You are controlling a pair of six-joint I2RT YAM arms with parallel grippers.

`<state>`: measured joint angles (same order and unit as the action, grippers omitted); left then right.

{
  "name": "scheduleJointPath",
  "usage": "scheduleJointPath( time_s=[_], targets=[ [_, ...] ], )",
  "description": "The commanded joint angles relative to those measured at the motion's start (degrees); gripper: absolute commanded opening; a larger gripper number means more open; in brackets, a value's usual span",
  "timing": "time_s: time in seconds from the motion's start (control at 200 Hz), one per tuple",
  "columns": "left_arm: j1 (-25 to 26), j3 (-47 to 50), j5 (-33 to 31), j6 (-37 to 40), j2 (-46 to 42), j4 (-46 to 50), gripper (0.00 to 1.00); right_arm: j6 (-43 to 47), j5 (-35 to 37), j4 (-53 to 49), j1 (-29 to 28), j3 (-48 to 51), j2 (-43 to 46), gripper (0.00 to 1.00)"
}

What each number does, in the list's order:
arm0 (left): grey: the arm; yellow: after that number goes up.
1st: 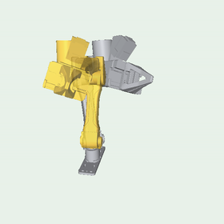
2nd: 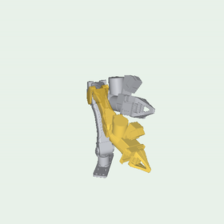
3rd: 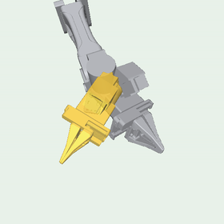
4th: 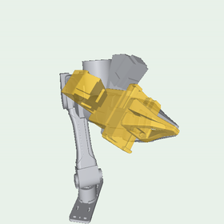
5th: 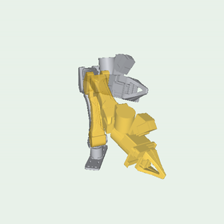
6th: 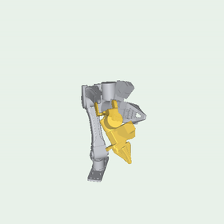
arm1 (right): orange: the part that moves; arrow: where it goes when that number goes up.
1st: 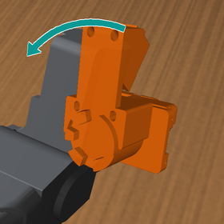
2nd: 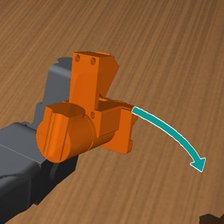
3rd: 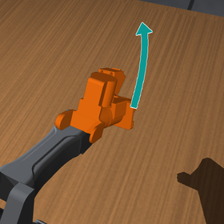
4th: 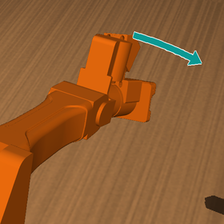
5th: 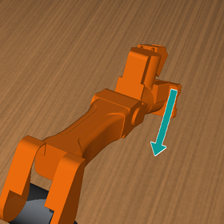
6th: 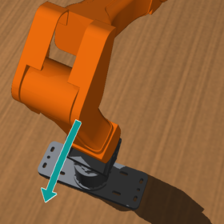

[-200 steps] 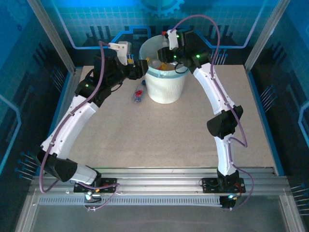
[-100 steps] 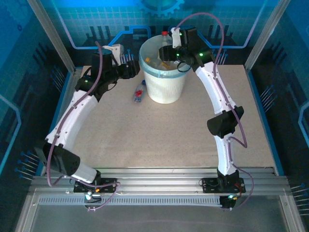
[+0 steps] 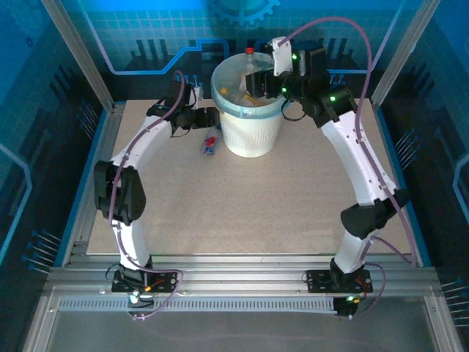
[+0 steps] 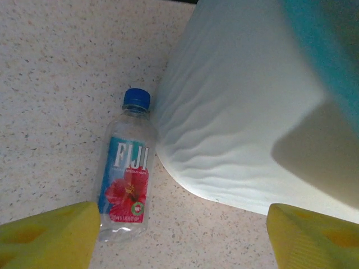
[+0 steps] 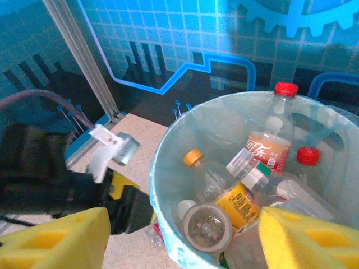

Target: Put the plastic bottles in the bin

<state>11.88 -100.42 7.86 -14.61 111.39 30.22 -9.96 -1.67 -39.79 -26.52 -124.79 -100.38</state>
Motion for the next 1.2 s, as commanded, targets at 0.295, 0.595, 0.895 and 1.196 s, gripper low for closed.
scheduleJointPath(
  time_s=[0.295,0.595,0.895,1.196],
  targets=[
    [-1.71,-1.83,1.34,1.10,9.89,1.87,0.79,4.32,4.44,7.27,-0.19,11.67,7.58,0.73],
    [-1.77,-1.16,-0.55,2.64,14.48,2.28,0.78,4.04,3.63,6.85,-0.11,12.28,7.50,0.73],
    [-1.79,-1.44,-1.25,3.62,17.33,3.39,0.76,3.98,3.96,6.56,-0.07,12.99,7.75,0.73],
    [-1.85,-1.25,-2.57,5.01,16.82,3.99,0.57,3.67,4.71,5.36,-0.05,12.74,7.74,0.74]
  ],
)
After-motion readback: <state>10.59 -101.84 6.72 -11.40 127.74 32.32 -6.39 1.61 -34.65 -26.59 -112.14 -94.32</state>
